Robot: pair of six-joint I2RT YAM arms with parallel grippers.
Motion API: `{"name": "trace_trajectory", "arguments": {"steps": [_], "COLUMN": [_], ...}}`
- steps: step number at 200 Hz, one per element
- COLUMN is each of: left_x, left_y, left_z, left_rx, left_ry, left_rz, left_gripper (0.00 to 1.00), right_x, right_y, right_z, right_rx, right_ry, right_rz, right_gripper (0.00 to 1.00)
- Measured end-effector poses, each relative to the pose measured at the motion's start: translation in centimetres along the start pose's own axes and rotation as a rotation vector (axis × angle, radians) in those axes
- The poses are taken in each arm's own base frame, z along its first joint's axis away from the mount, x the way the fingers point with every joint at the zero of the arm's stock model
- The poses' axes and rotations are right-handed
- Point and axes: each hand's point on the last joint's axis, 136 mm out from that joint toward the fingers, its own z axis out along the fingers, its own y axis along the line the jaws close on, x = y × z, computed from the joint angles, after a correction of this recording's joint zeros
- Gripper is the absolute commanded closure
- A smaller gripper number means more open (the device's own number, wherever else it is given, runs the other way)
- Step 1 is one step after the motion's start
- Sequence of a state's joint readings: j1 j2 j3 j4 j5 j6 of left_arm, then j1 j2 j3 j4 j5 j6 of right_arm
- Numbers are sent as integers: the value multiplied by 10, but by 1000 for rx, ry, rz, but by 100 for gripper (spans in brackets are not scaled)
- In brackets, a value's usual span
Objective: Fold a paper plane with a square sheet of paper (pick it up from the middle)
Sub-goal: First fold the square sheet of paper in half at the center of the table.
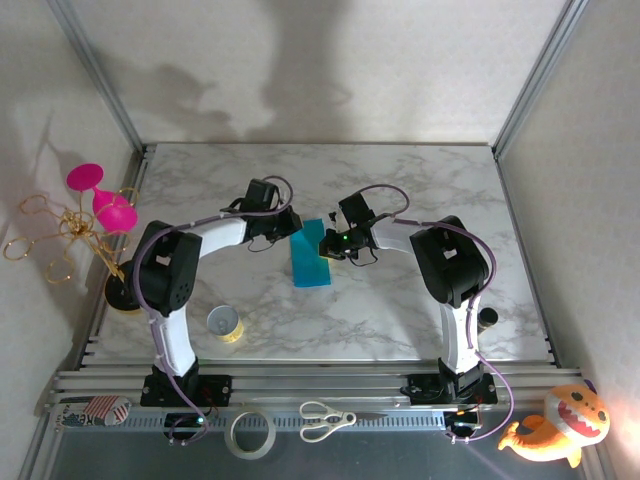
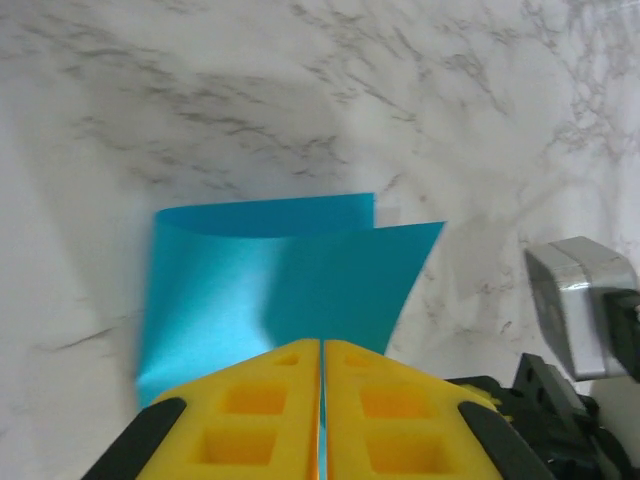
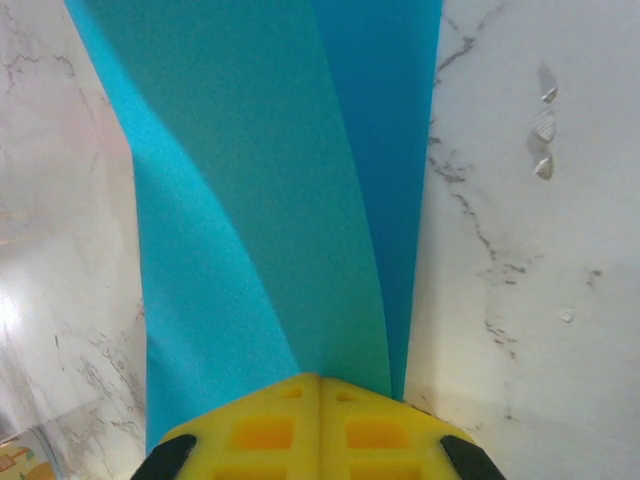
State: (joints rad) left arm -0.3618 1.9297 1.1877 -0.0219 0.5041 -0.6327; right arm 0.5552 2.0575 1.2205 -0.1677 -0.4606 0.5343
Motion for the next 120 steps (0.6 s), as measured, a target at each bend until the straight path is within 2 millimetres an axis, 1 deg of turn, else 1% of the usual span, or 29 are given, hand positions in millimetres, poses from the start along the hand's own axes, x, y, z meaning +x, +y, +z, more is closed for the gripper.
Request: {"name": "trace_trajectory", "arguments": {"steps": [9, 27, 40, 60, 75, 106, 120], "left_x": [-2, -5, -6, -7, -12, -38, -55], "left_y": [-2, 3, 13, 35, 39, 56, 67], "left_z": [5, 17, 24, 33, 33, 27, 21], "left_rx": [4, -10, -46, -127, -143, -217, -263], "left_ry": [2, 9, 14, 20, 25, -11, -41], "left_rz": [3, -2, -7, -4, 5, 31, 42], "left_gripper": [90, 90, 90, 90, 90, 90, 89], "right_x": [0, 0, 0, 0, -1, -2, -3], "right_y": [0, 0, 0, -1, -1, -1, -1], "right_z": [0, 0, 0, 0, 0, -1, -2], "right_rx": [0, 0, 1, 5, 10, 16, 20], "right_ry": [0, 0, 0, -1, -5, -13, -17], "right_rz": [0, -2, -7, -15, -23, -30, -30], "right_gripper": [100, 100, 100, 100, 100, 100, 100]}}
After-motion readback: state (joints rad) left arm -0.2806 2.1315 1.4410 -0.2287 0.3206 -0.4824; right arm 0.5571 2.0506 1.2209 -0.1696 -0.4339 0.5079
